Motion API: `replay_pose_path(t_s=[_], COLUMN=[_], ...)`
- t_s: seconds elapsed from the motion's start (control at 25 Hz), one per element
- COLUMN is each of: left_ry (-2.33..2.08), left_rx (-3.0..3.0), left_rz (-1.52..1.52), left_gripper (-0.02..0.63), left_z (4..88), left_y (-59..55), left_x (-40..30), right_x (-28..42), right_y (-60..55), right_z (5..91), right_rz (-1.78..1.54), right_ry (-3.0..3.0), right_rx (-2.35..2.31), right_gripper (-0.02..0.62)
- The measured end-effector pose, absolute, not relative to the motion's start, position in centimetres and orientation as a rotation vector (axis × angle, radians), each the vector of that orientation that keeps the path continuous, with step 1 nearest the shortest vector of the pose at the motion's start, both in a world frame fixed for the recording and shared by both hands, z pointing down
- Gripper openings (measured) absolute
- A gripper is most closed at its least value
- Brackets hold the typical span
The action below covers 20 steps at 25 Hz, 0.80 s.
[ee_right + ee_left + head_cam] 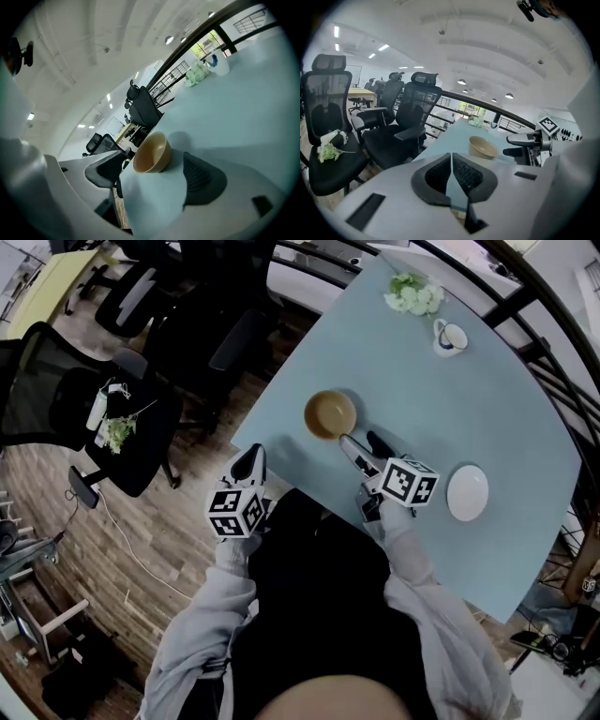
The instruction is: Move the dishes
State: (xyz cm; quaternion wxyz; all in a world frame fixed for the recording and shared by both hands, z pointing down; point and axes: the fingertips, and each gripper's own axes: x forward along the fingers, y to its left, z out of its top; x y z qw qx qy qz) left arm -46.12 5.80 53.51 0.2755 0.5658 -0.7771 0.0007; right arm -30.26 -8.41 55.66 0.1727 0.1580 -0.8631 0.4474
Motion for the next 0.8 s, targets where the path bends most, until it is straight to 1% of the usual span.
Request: replay_pose_path(t_s=[0.32,0.44,0.48,0.52,0.6,0.64,0.72,0.8], left_ry=[-2.036,-2.011,-2.004,-1.997,-1.986,-1.982,-1.977,-1.973], left_rx=[1.55,1.565,1.572,1.58,1.594,1.6,1.612,1.623], left_rz=[0.005,0.003,0.006,0.009,0.016,0.019,0.023,0.022], left_gripper=[0.025,0.025,0.025,0.025,0.026,0.025,0.025,0.025], left_z=[55.0,55.4,55.5,55.6,55.6,55.6,55.6,55.6], left_y=[4.5,3.6,3.3,3.0,2.5,2.3,2.0,1.7], left_x=[-49.4,-49.9,-50.0,-50.1,-50.3,-50.4,-50.6,-50.7], right_x=[-33.2,-33.8,-33.9,-33.9,-33.8,-33.7,-33.7,-33.8], right_y=[-10.8,-11.2,-11.3,-11.5,-12.0,-12.2,-12.2,-12.1], right_z=[57.3,58.0,58.4,58.7,58.9,58.9,58.9,58.9], right_rz=[1.249,1.226,1.223,1.218,1.204,1.204,1.212,1.211], right_ry=[-2.406,-2.372,-2.354,-2.332,-2.294,-2.282,-2.278,-2.282], right_rx=[0.595,0.619,0.635,0.661,0.729,0.753,0.768,0.761], right_gripper=[0.338,0.297,0.274,0.236,0.12,0.076,0.061,0.06])
